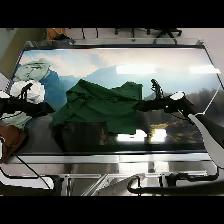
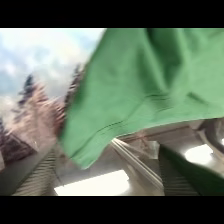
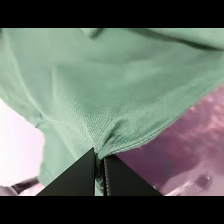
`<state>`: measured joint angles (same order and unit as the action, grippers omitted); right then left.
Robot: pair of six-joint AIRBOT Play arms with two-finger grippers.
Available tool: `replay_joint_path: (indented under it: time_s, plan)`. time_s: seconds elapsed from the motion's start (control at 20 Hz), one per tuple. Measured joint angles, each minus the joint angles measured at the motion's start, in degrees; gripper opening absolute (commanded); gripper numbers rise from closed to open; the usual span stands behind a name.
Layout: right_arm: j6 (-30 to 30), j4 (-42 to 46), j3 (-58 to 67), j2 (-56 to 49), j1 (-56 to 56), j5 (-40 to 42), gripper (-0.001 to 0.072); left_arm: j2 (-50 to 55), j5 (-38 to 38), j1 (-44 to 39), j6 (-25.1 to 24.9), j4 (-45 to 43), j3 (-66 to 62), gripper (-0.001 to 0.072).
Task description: Fold the shirts.
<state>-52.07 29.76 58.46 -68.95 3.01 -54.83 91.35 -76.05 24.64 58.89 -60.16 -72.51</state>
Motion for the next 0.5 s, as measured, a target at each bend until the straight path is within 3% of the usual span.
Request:
replay_joint_path:
  time_s: [0.15,0.25,0.35,0.4,0.45,0.5]
  plan:
    - [-0.7,0.87,0.11,-0.96,0.04,-0.13,0.0024,2.1,-0.15,0.79,0.44,0.09,1.7,0.0685]
    - [-0.83,1.11,0.15,-1.33,0.04,0.28,0.0024,4.46,0.17,0.26,0.57,0.42,2.03,0.058]
    - [-0.87,1.31,0.15,-1.57,0.04,0.39,0.0024,7.13,-0.59,-1.16,0.59,2.32,1.49,0.0578]
    - [-0.9,1.31,0.15,-1.6,0.04,0.57,0.0024,8.22,-1.36,-1.92,0.59,3.3,0.94,0.0424]
    - [-1.07,1.38,0.15,-1.66,0.04,0.57,0.0024,9.33,-1.77,-2.75,0.59,3.69,0.28,0.0027]
    - [-1.05,1.49,0.15,-1.68,0.02,0.72,0.0024,10.47,-2.03,-3.56,0.59,3.3,-0.44,0.0021]
